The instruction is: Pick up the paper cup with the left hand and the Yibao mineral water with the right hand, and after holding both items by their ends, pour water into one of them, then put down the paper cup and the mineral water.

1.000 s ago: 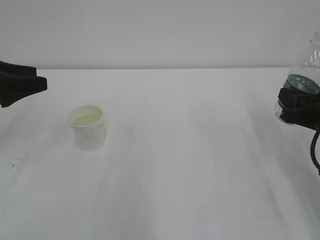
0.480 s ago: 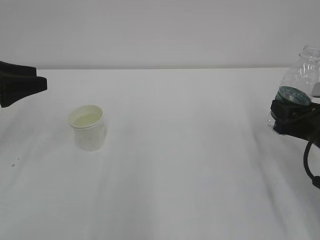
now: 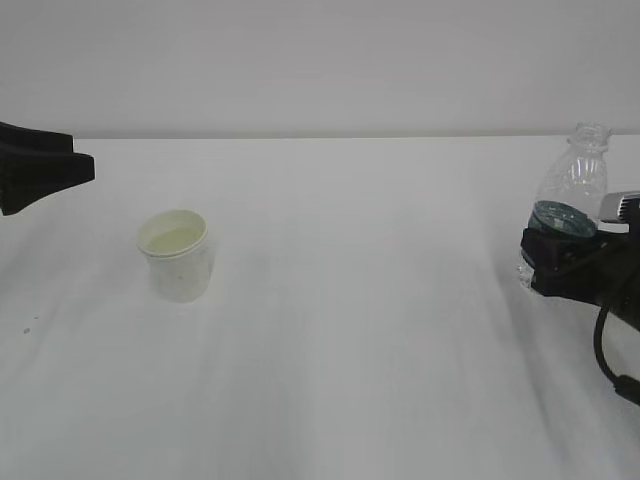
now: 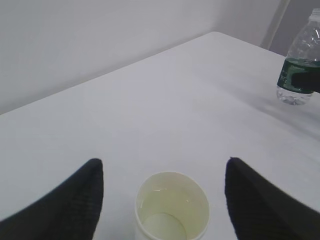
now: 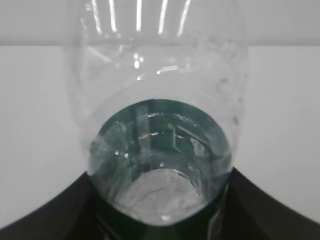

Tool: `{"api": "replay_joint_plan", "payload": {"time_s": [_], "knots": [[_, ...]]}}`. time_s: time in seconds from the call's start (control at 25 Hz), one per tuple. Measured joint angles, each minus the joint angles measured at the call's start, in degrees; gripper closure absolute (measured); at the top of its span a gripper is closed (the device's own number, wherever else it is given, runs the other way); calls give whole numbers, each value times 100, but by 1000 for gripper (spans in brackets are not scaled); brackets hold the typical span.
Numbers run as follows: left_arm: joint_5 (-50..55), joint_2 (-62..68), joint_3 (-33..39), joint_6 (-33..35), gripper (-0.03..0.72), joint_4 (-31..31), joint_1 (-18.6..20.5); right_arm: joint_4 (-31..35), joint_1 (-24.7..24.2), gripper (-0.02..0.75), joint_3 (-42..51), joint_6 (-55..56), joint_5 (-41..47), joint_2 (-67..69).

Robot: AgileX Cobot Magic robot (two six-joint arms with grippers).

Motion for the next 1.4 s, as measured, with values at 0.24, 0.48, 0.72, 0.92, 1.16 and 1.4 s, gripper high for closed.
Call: {"api": "replay_joint_plan", "payload": {"time_s": [0.24,0.48,0.72,0.92,1.16,1.4], "knots": [[0,0,0,0,151,4,0,-10,0,305,0,-95,-10,9],[0,0,0,0,151,4,0,-22,0,305,-24,-231,-10,24],[0,0,0,0,151,4,0,-34,0,305,-121,-257,-10,267],[0,0,0,0,151,4,0,-54,0,305,-160,-259,-10,341],[0,0,0,0,151,13,0,-57,0,261,-229,-269,-10,341],[0,0,0,0,151,13,0,-57,0,252,-240,-269,-10,341]]}}
